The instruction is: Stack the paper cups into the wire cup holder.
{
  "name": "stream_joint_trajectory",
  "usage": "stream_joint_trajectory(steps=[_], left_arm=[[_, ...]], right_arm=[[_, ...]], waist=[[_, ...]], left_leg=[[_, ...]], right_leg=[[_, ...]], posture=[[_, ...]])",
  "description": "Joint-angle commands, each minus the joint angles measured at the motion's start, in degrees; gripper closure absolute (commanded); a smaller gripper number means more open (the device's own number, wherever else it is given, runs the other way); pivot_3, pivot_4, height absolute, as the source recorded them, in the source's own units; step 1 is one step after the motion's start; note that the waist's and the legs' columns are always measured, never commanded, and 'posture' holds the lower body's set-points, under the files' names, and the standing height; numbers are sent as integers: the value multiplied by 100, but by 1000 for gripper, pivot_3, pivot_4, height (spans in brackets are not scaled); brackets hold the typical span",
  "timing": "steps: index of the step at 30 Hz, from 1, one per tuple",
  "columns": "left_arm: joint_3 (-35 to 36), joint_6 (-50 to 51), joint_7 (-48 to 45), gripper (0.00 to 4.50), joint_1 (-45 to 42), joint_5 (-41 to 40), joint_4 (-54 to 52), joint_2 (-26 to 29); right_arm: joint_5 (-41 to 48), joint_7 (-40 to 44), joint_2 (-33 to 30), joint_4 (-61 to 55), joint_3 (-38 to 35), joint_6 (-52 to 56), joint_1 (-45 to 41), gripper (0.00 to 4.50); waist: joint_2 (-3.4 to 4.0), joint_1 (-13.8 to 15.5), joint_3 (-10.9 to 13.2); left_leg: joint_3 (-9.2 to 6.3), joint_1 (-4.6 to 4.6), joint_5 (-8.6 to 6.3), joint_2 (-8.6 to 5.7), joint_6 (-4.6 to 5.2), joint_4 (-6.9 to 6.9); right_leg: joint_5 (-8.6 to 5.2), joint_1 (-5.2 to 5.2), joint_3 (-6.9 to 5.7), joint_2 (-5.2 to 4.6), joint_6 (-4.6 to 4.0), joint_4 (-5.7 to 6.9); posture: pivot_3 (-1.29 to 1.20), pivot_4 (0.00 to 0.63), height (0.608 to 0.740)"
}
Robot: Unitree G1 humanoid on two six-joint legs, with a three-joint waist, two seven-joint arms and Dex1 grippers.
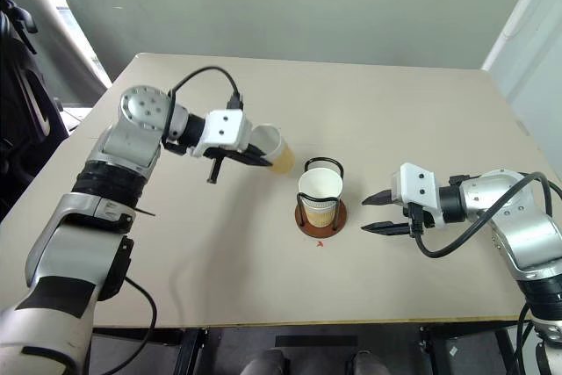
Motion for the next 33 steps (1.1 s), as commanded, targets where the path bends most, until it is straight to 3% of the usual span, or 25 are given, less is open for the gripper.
stream_joint_trajectory(steps=[1,9,12,16,22,33], left_arm=[[244,704,-306,4491,-265,-493,-696,-51],[5,1448,-514,4491,-485,-1011,-1365,-73],[-121,1472,-514,4500,-627,-1125,-1346,-70],[-350,1417,-514,4500,-820,-1311,-1265,-49],[-759,1275,-514,4500,-1474,-1624,-802,70],[-2042,1963,-514,4500,-1662,-3233,-1602,823]], right_arm=[[144,-36,-28,76,-280,76,-364,2301],[332,-31,-39,276,-318,565,-853,2301],[408,-68,-39,224,-343,727,-956,1475],[360,-213,8,164,-319,730,-1037,53],[371,-153,-164,13,-309,793,-953,18],[674,57,-351,-54,-446,977,-1032,18]], waist=[[0,-7,0],[0,-5,0],[0,3,0],[0,1,0],[-2,2,1],[-2,-2,2]], left_leg=[[3,1,0,0,0,0],[2,2,0,2,0,2],[2,2,0,2,0,2],[1,2,0,2,0,3],[-2,-1,0,3,0,2],[2,-3,-2,2,4,-2]], right_leg=[[0,0,1,0,0,1],[0,0,1,1,0,2],[0,0,2,0,1,1],[0,0,2,0,1,0],[0,-1,1,0,1,-3],[1,-1,3,-1,4,-13]], posture=[[0,150,740],[0,150,740],[0,150,740],[0,150,740],[0,150,740],[0,150,740]])
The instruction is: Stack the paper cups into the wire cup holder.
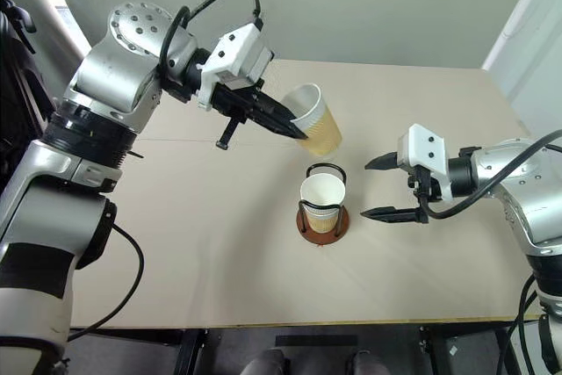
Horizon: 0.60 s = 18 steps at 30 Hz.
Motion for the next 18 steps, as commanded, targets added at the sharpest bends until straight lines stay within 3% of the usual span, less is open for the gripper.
stream_joint_trajectory(steps=[1,18], left_arm=[[-287,73,-172,4500,-168,-421,-418,247],[-1037,-15,-172,4500,38,-727,-1039,471]], right_arm=[[191,59,-94,-40,-359,0,-185,18],[223,118,-154,-33,-479,-133,-103,18]], waist=[[0,0,0],[0,2,0]], left_leg=[[-1,0,0,0,0,-1],[-2,1,0,0,0,3]], right_leg=[[0,0,0,0,0,-1],[-1,1,0,0,2,0]], posture=[[0,150,740],[0,150,740]])
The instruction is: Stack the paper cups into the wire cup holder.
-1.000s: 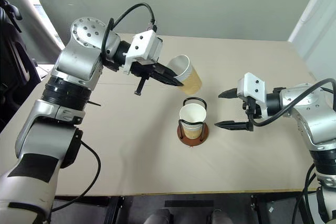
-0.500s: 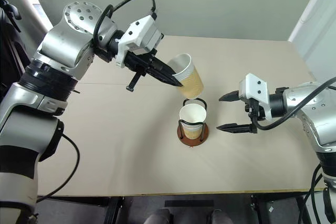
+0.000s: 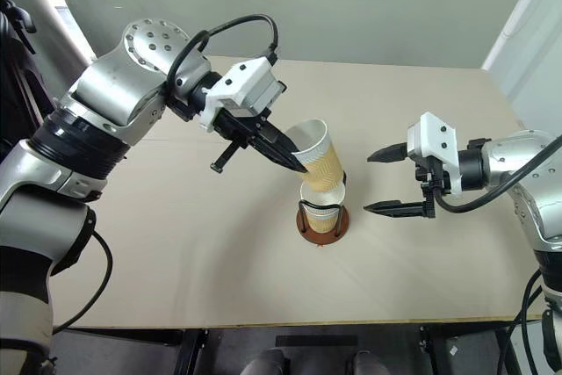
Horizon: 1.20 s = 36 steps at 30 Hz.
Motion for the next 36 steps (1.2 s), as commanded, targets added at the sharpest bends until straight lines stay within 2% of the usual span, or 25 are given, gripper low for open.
stream_joint_trajectory(steps=[1,11,18,23,26,28,36], left_arm=[[-103,-260,-170,4500,7,89,-119,30],[-28,-886,-170,4500,87,653,286,-324],[-300,-856,-170,4500,35,566,179,-200],[-618,-1332,-170,4500,-90,835,383,-163],[-622,-1518,-170,3839,-160,950,610,-324],[-454,-1519,-170,3208,-140,990,746,-517],[154,-1518,-170,124,10,1169,1041,-929]], right_arm=[[48,-15,-94,-91,-265,-81,13,18],[67,-86,-81,-176,-283,-60,106,18],[51,-89,-112,-156,-298,-91,150,18],[27,-92,-129,-136,-283,-100,175,18],[4,-89,-137,-109,-258,-104,176,0],[-4,-84,-143,-106,-255,-116,191,0],[-32,-92,-166,-100,-250,-128,223,0]], waist=[[0,1,0],[0,3,0],[0,1,0],[0,4,0],[0,7,0],[0,16,0],[0,15,0]], left_leg=[[0,0,0,0,0,0],[0,0,0,0,0,3],[2,0,0,0,0,2],[0,0,0,0,0,3],[0,0,0,0,0,3],[0,-1,-1,0,1,3],[6,-1,-2,0,3,4]], right_leg=[[0,0,0,0,0,0],[0,1,0,0,1,4],[1,1,0,0,1,5],[1,2,0,0,1,5],[1,2,0,0,1,5],[1,2,-1,0,1,5],[1,3,-1,0,2,6]], posture=[[0,150,740],[0,150,740],[0,150,740],[0,150,740],[0,150,740],[0,150,740],[0,150,740]])
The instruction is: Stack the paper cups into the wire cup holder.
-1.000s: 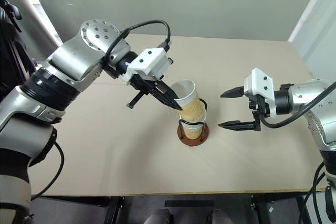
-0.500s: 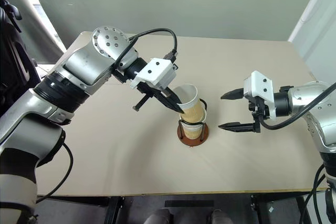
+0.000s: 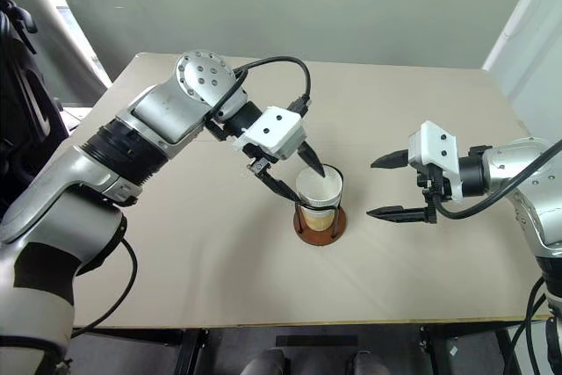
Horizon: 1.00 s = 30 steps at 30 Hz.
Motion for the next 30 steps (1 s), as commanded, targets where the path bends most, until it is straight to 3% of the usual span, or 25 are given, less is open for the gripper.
stream_joint_trajectory(steps=[1,8,14,19,23,26,30], left_arm=[[701,33,-140,51,-25,105,162,-226],[2270,623,1000,51,286,265,380,-660],[3506,1730,2611,51,1369,248,-474,-590],[4116,2277,3739,51,2327,497,-1140,-514],[4603,2608,4897,51,2765,733,-1202,-627],[5174,2473,6406,51,3081,1114,-799,-808],[5592,2536,7148,51,3337,1143,-814,-1032]], right_arm=[[-7,-34,-105,-56,-241,-77,-22,0],[-166,-488,111,40,-203,-62,59,0],[-527,-1418,552,397,-221,-27,211,0],[-1053,-2133,845,744,-116,-178,296,0],[-1524,-2885,1243,1162,-86,-231,106,0],[-1738,-3823,1930,1622,-189,-53,-60,0],[-1740,-4450,2472,1799,-416,31,-93,0]], waist=[[0,4,0],[0,15,0],[1,-3,-1],[1,6,-1],[1,12,-1],[1,-16,-1],[2,-28,-1]], left_leg=[[0,0,0,0,0,0],[6,-1,0,0,1,6],[14,13,0,3,0,7],[15,17,2,2,-2,7],[11,18,2,2,-2,12],[16,28,3,2,-4,11],[23,41,7,-1,-9,-2]], right_leg=[[0,0,0,0,0,0],[1,0,1,0,3,3],[1,0,6,3,4,12],[2,-3,-2,5,4,13],[2,-5,-3,4,4,12],[1,-10,1,3,3,7],[-1,-18,-4,4,-1,12]], posture=[[0,150,740],[0,150,740],[0,150,740],[0,150,740],[0,150,740],[0,150,740],[0,150,740]])
